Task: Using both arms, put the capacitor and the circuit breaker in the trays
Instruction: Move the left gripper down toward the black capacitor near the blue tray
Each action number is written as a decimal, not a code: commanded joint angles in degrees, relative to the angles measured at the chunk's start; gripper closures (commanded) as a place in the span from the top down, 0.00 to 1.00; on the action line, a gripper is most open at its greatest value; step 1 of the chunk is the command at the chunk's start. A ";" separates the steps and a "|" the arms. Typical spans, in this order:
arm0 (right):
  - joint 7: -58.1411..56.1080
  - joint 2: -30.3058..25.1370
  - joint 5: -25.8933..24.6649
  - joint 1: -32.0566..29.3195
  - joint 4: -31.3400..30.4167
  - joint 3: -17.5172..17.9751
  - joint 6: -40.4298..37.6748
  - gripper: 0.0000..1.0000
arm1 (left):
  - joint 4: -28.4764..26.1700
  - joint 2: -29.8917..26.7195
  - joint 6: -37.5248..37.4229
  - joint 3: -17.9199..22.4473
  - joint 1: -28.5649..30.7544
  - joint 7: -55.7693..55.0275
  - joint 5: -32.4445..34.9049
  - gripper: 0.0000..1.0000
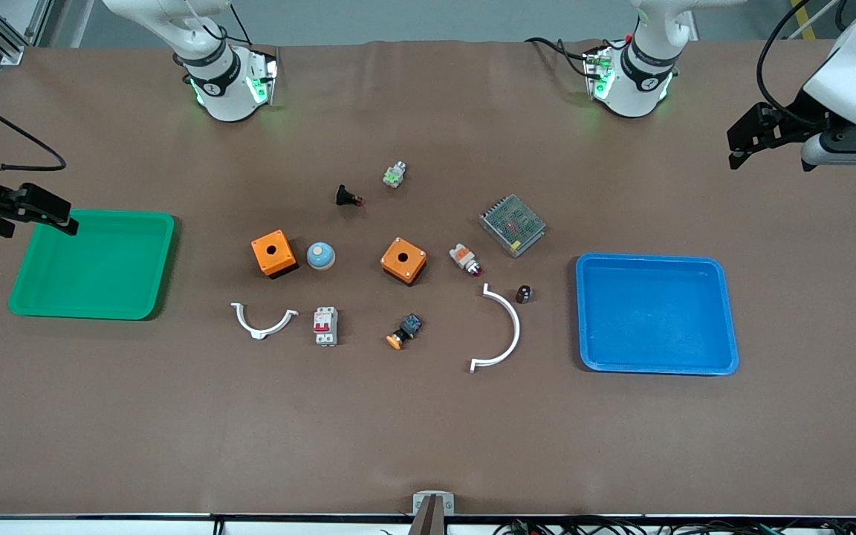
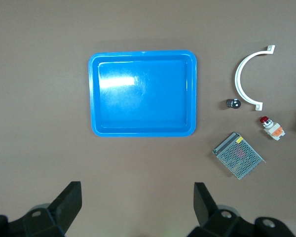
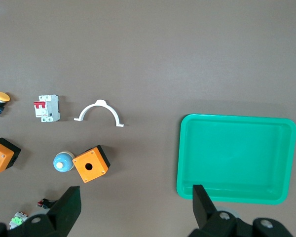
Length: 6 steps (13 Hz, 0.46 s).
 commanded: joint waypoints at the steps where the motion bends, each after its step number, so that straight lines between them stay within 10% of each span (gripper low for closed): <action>1: -0.03 -1.57 -0.36 -0.83 -1.07 0.72 -0.05 1.00 | 1.52 0.70 -1.40 -0.60 0.31 -0.22 0.13 1.00; 6: -0.03 -1.74 -0.45 -0.74 -1.16 0.72 0.04 1.00 | 5.30 9.64 -0.53 -3.92 -0.22 -2.14 0.22 1.00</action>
